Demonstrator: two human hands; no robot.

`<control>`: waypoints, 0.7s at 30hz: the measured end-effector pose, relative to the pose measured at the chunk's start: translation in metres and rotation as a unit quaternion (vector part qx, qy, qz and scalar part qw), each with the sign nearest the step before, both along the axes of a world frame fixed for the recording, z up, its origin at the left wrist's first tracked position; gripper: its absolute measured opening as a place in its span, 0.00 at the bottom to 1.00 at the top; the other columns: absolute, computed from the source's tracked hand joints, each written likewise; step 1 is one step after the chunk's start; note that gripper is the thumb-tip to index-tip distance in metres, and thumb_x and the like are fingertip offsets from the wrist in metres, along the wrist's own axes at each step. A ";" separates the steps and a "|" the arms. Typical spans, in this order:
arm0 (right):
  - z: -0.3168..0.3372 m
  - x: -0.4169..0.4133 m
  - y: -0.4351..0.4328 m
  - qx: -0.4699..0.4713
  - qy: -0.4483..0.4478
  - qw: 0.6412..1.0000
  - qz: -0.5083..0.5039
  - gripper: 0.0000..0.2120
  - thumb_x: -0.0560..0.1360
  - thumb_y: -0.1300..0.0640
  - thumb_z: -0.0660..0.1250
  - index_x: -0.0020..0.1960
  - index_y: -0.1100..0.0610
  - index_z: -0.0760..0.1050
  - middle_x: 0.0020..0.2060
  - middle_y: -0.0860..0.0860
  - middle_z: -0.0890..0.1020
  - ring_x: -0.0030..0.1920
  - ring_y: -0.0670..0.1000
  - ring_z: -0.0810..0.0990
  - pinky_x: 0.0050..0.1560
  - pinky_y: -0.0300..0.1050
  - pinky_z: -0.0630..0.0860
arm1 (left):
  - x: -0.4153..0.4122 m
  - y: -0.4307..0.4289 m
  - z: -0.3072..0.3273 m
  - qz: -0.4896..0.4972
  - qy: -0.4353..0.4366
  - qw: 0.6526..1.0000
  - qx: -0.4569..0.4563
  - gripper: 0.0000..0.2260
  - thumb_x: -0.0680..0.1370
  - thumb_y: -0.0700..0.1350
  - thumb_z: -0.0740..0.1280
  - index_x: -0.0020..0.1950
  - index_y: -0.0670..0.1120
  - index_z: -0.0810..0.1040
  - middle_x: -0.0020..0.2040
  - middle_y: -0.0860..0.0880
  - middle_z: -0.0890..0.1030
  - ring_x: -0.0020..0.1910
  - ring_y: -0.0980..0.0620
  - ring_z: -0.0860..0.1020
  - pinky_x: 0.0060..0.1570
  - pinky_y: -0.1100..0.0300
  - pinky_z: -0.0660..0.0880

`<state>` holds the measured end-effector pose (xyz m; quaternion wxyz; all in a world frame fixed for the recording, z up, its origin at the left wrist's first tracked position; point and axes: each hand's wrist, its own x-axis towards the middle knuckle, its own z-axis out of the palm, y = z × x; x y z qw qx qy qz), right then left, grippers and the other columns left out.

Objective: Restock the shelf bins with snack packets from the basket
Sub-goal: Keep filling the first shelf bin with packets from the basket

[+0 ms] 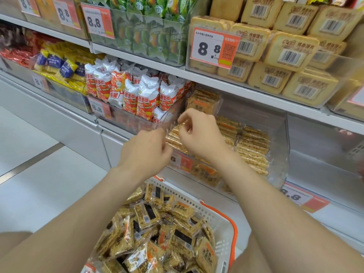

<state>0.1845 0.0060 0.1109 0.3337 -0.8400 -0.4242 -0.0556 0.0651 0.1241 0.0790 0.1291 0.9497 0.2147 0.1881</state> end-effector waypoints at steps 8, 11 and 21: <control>-0.026 -0.063 0.007 -0.326 -0.054 0.931 0.156 0.06 0.72 0.59 0.64 0.39 0.53 0.77 0.35 0.52 0.79 0.36 0.56 0.80 0.34 0.51 0.81 | -0.026 0.032 -0.053 -0.016 0.366 0.930 0.022 0.10 0.81 0.42 0.62 0.60 0.50 0.80 0.53 0.48 0.79 0.47 0.46 0.79 0.40 0.54 0.74; -0.037 -0.070 0.011 -0.411 -0.030 0.893 0.180 0.12 0.75 0.64 0.63 0.34 0.57 0.67 0.32 0.54 0.71 0.31 0.57 0.73 0.30 0.47 0.71 | -0.032 0.032 -0.079 -0.048 0.466 0.883 0.030 0.11 0.81 0.38 0.63 0.60 0.48 0.79 0.59 0.47 0.81 0.44 0.47 0.77 0.36 0.57 0.72; -0.041 -0.066 0.034 -0.489 0.003 0.850 0.196 0.14 0.80 0.61 0.61 0.36 0.57 0.65 0.34 0.54 0.72 0.34 0.55 0.69 0.32 0.46 0.67 | -0.026 0.022 -0.138 -0.106 0.569 0.812 -0.078 0.36 0.80 0.33 0.59 0.85 0.54 0.54 0.77 0.47 0.71 0.60 0.46 0.78 0.51 0.53 0.78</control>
